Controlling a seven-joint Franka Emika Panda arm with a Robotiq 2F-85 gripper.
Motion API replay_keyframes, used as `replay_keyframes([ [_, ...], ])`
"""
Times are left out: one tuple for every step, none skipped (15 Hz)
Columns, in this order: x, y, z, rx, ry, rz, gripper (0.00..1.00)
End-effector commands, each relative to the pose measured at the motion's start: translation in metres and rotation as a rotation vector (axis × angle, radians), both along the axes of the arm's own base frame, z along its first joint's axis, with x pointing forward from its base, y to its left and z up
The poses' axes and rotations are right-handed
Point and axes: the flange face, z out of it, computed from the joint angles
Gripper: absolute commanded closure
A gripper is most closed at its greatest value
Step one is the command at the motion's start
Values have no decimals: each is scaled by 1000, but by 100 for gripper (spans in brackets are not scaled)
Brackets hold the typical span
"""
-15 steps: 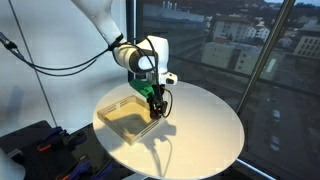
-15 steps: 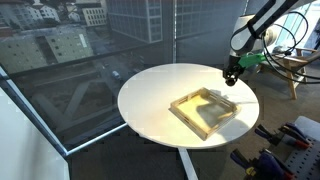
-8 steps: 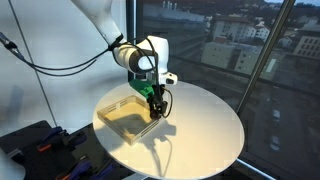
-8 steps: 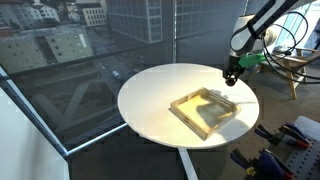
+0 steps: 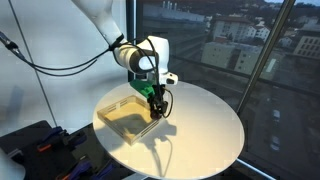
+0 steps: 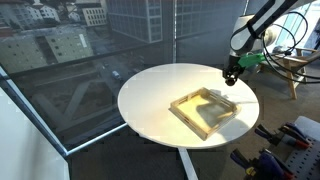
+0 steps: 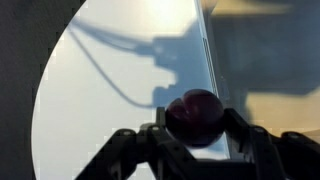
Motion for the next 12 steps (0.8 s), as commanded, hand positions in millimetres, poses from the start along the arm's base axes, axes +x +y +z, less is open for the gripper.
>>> replay_keyframes([
  [11, -12, 6, 6, -21, -34, 64],
  [12, -16, 7, 7, -27, -42, 64],
  [14, -19, 8, 9, -31, -49, 64],
  [16, -24, 8, 10, -33, -61, 64],
  [17, -28, 7, 15, -33, -69, 64],
  [19, -32, 7, 16, -35, -79, 64],
  [20, -36, 6, 16, -38, -89, 64],
  [21, -40, 5, 18, -40, -98, 64],
  [23, -46, 3, 18, -41, -107, 64],
  [24, -49, 1, 17, -41, -114, 64],
  [25, -54, 0, 17, -42, -120, 64],
  [26, -57, -2, 17, -41, -124, 64],
])
